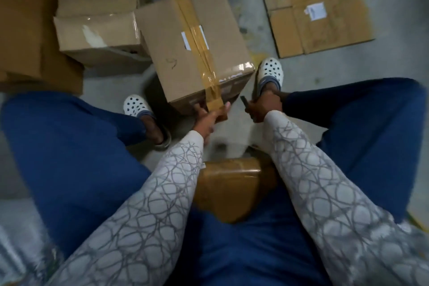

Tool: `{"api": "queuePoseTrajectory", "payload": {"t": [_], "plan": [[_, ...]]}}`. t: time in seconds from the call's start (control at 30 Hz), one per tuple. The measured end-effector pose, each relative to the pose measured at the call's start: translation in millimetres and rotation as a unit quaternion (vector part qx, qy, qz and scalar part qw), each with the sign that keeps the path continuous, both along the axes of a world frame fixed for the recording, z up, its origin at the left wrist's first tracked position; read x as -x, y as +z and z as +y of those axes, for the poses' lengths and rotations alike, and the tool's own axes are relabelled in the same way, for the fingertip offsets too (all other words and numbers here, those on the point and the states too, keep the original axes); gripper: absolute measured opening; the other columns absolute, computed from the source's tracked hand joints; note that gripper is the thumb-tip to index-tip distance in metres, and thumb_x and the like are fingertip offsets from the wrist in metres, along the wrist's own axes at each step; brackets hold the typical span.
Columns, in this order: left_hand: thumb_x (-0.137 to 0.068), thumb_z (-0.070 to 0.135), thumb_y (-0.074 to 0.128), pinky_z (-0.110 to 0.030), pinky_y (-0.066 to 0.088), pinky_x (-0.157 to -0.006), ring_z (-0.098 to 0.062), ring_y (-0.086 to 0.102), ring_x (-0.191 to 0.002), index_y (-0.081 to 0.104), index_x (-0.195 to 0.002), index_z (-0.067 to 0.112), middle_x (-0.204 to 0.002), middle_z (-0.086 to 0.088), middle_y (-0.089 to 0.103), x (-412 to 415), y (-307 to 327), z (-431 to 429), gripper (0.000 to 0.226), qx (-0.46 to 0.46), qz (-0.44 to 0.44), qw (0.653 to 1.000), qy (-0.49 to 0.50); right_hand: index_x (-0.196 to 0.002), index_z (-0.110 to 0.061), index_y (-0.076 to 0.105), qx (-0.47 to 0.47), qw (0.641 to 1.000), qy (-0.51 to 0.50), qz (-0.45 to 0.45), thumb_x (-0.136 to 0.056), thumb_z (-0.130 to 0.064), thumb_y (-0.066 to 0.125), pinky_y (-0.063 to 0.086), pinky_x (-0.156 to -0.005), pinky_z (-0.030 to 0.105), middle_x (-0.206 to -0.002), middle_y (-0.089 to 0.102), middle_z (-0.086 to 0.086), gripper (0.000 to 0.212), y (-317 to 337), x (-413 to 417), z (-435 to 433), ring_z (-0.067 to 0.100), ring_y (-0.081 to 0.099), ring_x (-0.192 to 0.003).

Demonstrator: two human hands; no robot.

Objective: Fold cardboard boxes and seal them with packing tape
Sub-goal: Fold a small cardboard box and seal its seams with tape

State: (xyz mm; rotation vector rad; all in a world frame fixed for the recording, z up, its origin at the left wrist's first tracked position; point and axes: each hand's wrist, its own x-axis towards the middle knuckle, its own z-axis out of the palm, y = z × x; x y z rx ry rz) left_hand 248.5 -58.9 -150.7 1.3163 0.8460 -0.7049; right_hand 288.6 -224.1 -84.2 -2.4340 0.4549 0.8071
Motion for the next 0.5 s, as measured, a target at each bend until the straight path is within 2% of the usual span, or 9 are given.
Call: {"api": "queuePoseTrajectory", "payload": {"t": [0.03,0.1,0.17,0.27,0.3,0.4,0.5], "plan": [[-0.066,0.049,0.091,-0.056,0.039,-0.11,-0.031,0.047,-0.136,-0.01,-0.159,0.029,-0.154,-0.005,0.042,-1.8,4.9,-1.3,0.139,0.002,-0.008,1.0,0.013,-0.1,-0.01,0.069,0.006,0.999,0.004,-0.033,-0.092,-0.024,0.067,0.058,-0.089,0.043,-0.105,0.071,0.012,0.017,2.7,0.5,0.3,0.032,0.069,-0.1],[-0.073,0.034,0.089,-0.055,0.042,-0.111,-0.033,0.052,-0.131,-0.003,-0.16,0.017,-0.147,-0.011,0.05,-6.8,4.6,-1.1,0.128,0.014,-0.014,0.999,0.039,-0.108,-0.005,0.073,0.025,0.993,0.073,-0.086,-0.092,-0.023,0.067,0.057,-0.085,0.039,-0.099,0.07,0.01,0.024,16.4,4.4,2.0,0.03,0.068,-0.098],[-0.06,0.041,0.093,-0.055,0.049,-0.103,-0.032,0.059,-0.123,0.012,-0.159,0.017,-0.142,-0.013,0.056,-8.3,-3.9,2.4,0.13,0.034,-0.011,0.998,0.046,-0.114,-0.009,0.074,0.036,0.978,0.149,-0.144,-0.093,-0.018,0.064,0.056,-0.086,0.037,-0.103,0.072,0.01,0.025,29.0,10.5,5.1,0.03,0.068,-0.098],[-0.036,0.052,0.095,-0.058,0.047,-0.099,-0.03,0.056,-0.124,0.024,-0.156,0.023,-0.144,-0.009,0.055,-10.1,-46.8,7.0,0.142,0.056,-0.004,0.998,0.043,-0.117,-0.012,0.074,0.035,0.96,0.181,-0.209,-0.09,-0.004,0.062,0.056,-0.091,0.037,-0.109,0.074,0.013,0.031,38.4,12.9,9.3,0.03,0.069,-0.101],[-0.037,0.051,0.096,-0.057,0.046,-0.1,-0.03,0.056,-0.124,0.032,-0.154,0.021,-0.142,-0.009,0.057,-11.1,-45.2,6.3,0.136,0.06,-0.001,0.997,0.057,-0.116,-0.012,0.075,0.04,0.955,0.186,-0.227,-0.09,-0.003,0.062,0.056,-0.088,0.035,-0.108,0.074,0.014,0.03,42.4,11.9,11.4,0.031,0.069,-0.1],[-0.06,0.042,0.09,-0.051,0.046,-0.103,-0.031,0.059,-0.119,0.053,-0.14,0.021,-0.133,-0.01,0.064,-5.7,-5.0,2.2,0.09,0.077,0.013,0.992,0.096,-0.112,-0.01,0.077,0.029,0.946,0.203,-0.252,-0.088,-0.005,0.064,0.05,-0.083,0.032,-0.105,0.075,0.016,0.027,48.2,7.1,13.1,0.034,0.068,-0.098],[-0.075,0.041,0.08,-0.042,0.043,-0.1,-0.029,0.058,-0.115,0.057,-0.135,0.023,-0.127,-0.01,0.065,0.4,6.1,1.9,0.066,0.069,0.021,0.996,0.052,-0.106,-0.011,0.078,0.002,0.931,0.233,-0.281,-0.088,-0.007,0.065,0.048,-0.08,0.031,-0.098,0.076,0.015,0.022,51.7,5.3,10.8,0.034,0.068,-0.092]]}}
